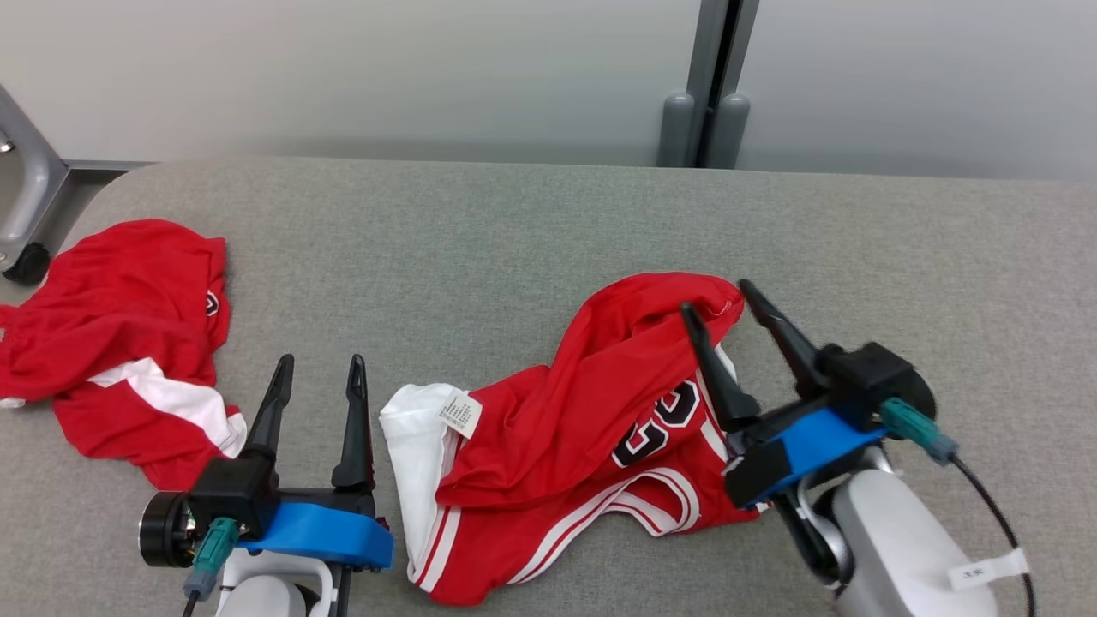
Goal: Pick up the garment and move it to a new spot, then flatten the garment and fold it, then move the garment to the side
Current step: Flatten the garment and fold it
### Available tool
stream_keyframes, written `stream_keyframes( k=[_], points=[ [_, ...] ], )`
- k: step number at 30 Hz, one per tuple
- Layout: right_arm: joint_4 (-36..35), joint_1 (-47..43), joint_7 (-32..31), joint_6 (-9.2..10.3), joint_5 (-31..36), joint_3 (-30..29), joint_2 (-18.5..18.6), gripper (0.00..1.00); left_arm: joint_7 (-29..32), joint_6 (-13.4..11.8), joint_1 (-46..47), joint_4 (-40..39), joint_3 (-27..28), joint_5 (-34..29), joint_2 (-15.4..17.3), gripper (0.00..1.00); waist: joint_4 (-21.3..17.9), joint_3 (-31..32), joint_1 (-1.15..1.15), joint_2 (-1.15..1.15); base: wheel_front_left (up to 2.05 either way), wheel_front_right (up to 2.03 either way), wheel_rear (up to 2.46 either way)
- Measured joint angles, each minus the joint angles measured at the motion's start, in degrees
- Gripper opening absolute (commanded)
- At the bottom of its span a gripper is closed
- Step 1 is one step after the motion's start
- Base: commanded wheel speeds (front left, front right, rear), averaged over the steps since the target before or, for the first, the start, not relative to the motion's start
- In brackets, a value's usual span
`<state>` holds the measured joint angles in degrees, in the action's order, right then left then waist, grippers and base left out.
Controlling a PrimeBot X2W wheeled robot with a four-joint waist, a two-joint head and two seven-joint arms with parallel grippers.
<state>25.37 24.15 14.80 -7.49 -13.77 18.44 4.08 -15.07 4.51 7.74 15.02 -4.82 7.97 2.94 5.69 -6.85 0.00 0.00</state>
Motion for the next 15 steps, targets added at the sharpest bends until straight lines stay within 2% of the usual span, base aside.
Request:
stream_keyframes(
  k=[9, 15],
  points=[
    [-12.61, -13.58, 0.15, 0.01, 4.27, -15.32, 0.19, 1.0, 0.0, 0.56, -1.65, 0.04, 0.51, -0.94, 0.03, 1.0, -1.86, 1.58, 0.0, 0.0, 0.0, 0.0, 0.0],
    [-17.7, -20.49, -1.43, 0.01, 4.81, -19.17, -0.88, 1.0, 0.0, 0.58, -2.58, 0.45, 0.48, -1.97, 0.15, 1.0, -2.09, 2.01, 0.0, 0.0, 0.0, 0.0, 0.0]
  ],
)
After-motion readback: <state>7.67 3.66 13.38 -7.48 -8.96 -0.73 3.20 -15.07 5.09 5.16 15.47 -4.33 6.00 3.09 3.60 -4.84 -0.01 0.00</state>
